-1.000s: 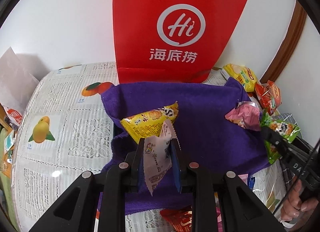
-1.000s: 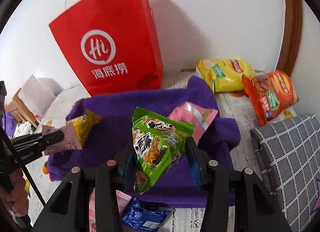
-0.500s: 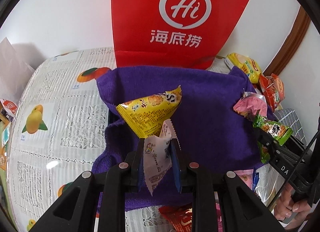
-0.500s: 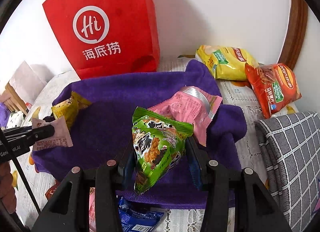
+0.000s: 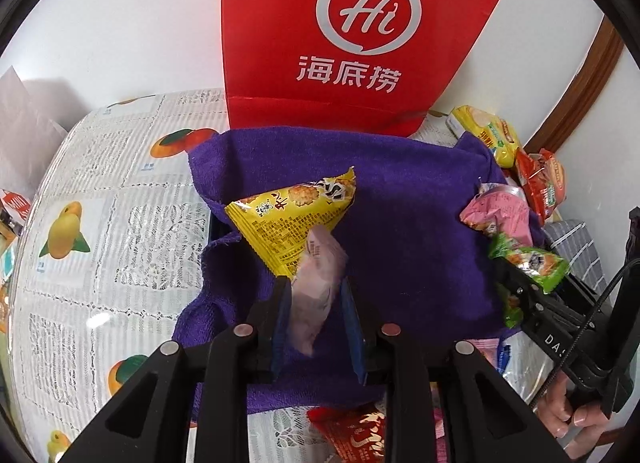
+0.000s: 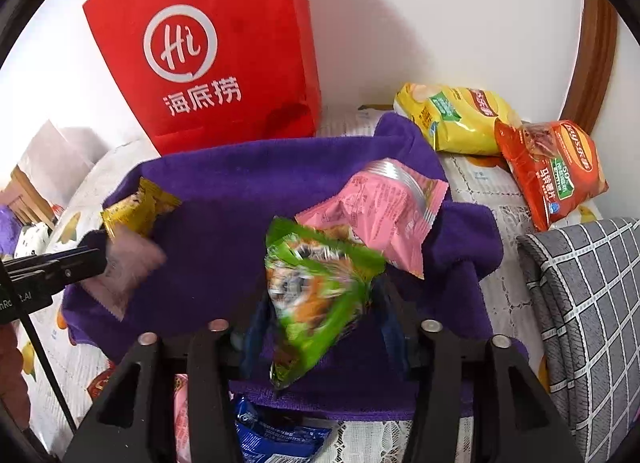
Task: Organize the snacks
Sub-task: 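Release the green bag onto the towel with the right tool while the left tool carries the white wrapper there, then grasp the pink cake packet with the right tool while the left tool grasps a red packet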
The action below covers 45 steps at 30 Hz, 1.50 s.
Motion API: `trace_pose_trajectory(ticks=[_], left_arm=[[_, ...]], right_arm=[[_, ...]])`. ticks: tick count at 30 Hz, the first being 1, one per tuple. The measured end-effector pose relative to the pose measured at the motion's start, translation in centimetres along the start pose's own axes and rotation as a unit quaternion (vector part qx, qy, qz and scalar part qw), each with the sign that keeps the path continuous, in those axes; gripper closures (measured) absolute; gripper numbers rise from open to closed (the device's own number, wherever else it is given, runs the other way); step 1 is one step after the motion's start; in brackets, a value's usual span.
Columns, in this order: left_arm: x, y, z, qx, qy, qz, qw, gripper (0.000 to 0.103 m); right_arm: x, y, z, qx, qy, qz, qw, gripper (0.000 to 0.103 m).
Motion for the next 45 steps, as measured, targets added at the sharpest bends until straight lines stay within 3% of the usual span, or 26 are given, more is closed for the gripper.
trace_pose_trajectory(ticks=[2, 3, 10, 15, 21, 25, 37, 38, 40, 45], left_arm=[[0.2, -0.1, -0.3, 0.002, 0.005, 0.001, 1.0, 0.05], [0.4, -0.1, -0.6, 0.007, 0.004, 0.005, 1.0, 0.049], [1.8, 0.2, -2.6, 0.021, -0.008, 0.022, 0.9995, 0.049], [1.5, 2.0, -4.3, 0.025, -0.011, 0.026, 0.9993, 0.048], [-0.4, 4.7, -5.4, 0.017, -0.008, 0.002, 0.9998, 0.048], [-1.4, 6.3, -6.6, 0.022, -0.002, -0.003, 0.9998, 0.048], [-4.0, 8.3, -7.7, 0.027, 0.009, -0.022, 0.9993, 0.048], [-4.1, 8.5, -7.8, 0.026, 0.01, -0.024, 0.9993, 0.048], [-4.3, 8.9, -7.9, 0.025, 0.01, -0.026, 0.9993, 0.048], [-4.3, 9.5, -8.0, 0.02, 0.008, -0.03, 0.9993, 0.048]], right_arm=[[-0.1, -0.1, -0.4, 0.013, 0.0, -0.004, 1.0, 0.033], [-0.1, -0.1, -0.8, 0.022, 0.001, -0.006, 1.0, 0.033], [0.3, -0.4, -2.9, 0.03, -0.026, 0.011, 0.999, 0.033], [0.1, 1.6, -6.0, 0.009, -0.04, 0.02, 0.999, 0.033], [-3.1, 4.8, -7.5, -0.032, -0.069, -0.005, 0.997, 0.033], [-4.3, 5.3, -6.7, -0.066, -0.041, -0.005, 0.997, 0.033], [-6.7, 5.7, -3.6, -0.145, -0.027, 0.024, 0.989, 0.033], [-6.7, 5.7, -3.5, -0.144, -0.025, 0.026, 0.989, 0.035], [-6.5, 5.7, -3.7, -0.137, -0.033, 0.035, 0.989, 0.053], [-6.0, 5.9, -4.6, -0.136, -0.052, 0.046, 0.988, 0.054]])
Point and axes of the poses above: each gripper's, at about its wrist camera, not at the fingertips, and z roughly the way its jaws point, x to its right, y to its underside, the point moved 3 cm from there along z, roughly the way its jaws point, and after that the axes turned 15 degrees about y, right-handed, at the moved point
